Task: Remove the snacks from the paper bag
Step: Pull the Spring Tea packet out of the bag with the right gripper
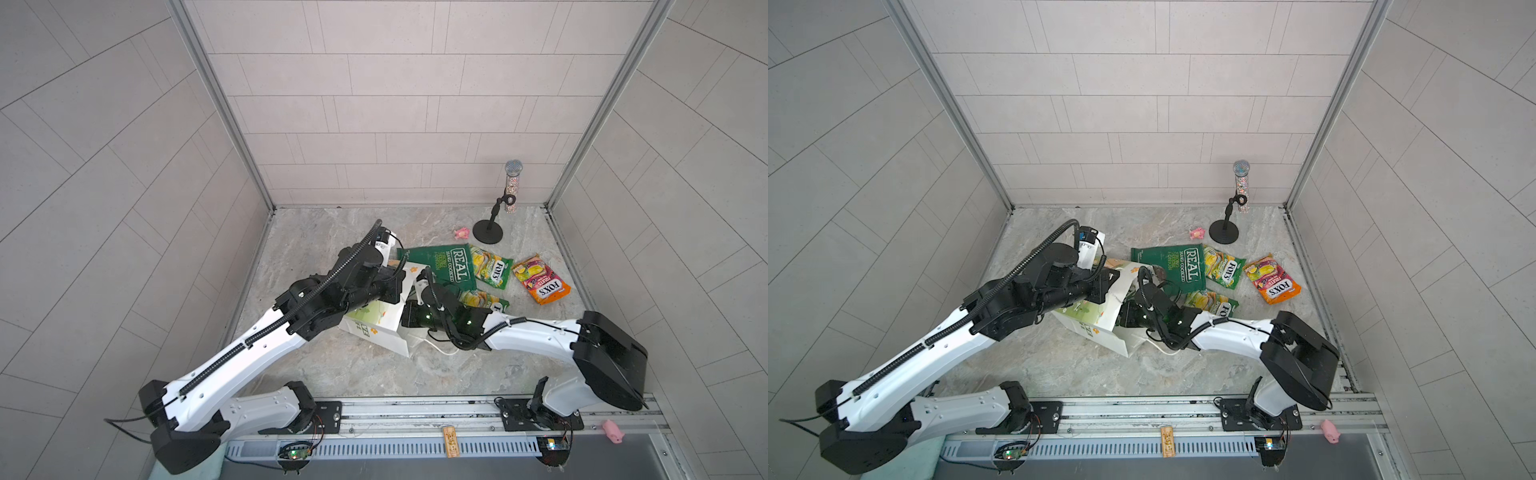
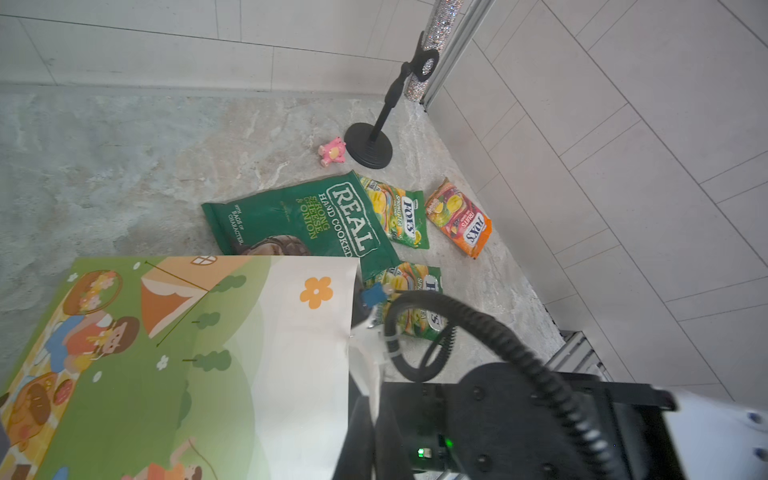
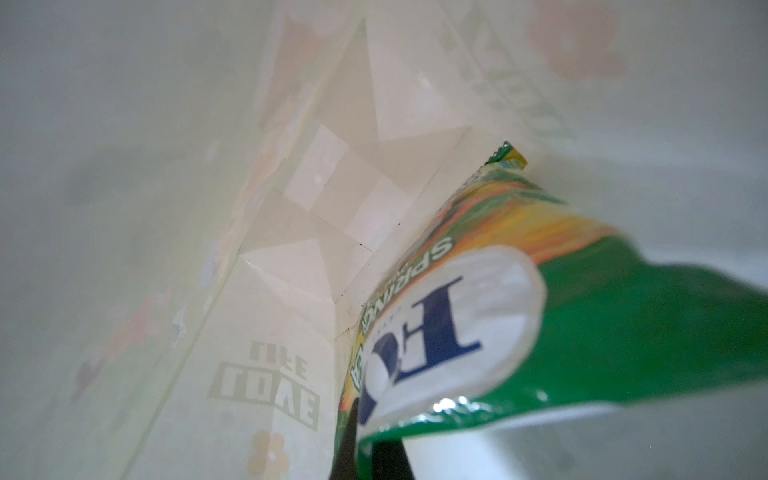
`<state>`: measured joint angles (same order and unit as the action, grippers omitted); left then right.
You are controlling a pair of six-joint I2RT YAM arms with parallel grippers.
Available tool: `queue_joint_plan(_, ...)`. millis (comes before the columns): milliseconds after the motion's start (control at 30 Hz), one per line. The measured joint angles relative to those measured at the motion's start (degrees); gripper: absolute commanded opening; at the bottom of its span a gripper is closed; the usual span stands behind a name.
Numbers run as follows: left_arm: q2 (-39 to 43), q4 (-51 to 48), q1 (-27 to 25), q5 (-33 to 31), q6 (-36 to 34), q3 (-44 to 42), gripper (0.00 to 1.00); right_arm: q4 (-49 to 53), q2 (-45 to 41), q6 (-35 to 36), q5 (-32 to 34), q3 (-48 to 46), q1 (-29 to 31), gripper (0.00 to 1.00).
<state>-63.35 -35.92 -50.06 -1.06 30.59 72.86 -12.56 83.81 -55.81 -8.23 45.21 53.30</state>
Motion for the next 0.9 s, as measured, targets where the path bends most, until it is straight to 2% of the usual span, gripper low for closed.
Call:
queue_joint_plan(233, 1.49, -1.42, 0.00, -4.55, -0.57, 0.00, 0.00, 9.64, -12.59, 5.44, 4.31, -0.37, -0.02, 0.00)
queue_joint_plan(433, 2.23, -1.73, 0.00, -7.74, -0.52, -0.02, 0.00, 15.54, -19.96, 8.96, 6.10, -0.83, -0.15, 0.00)
queue_joint_plan(733, 5.42, -4.37, 0.00, -17.22, 0.92, -1.25, 0.00, 30.97, -30.05, 16.50, 9.73, 9.42, -1.79, 0.00)
queue_joint_plan(900, 7.50, -4.87, 0.00, -20.57, 0.90, -1.33, 0.00, 38.53, -35.10, 19.93, 13.51, 15.67, -5.99, 0.00)
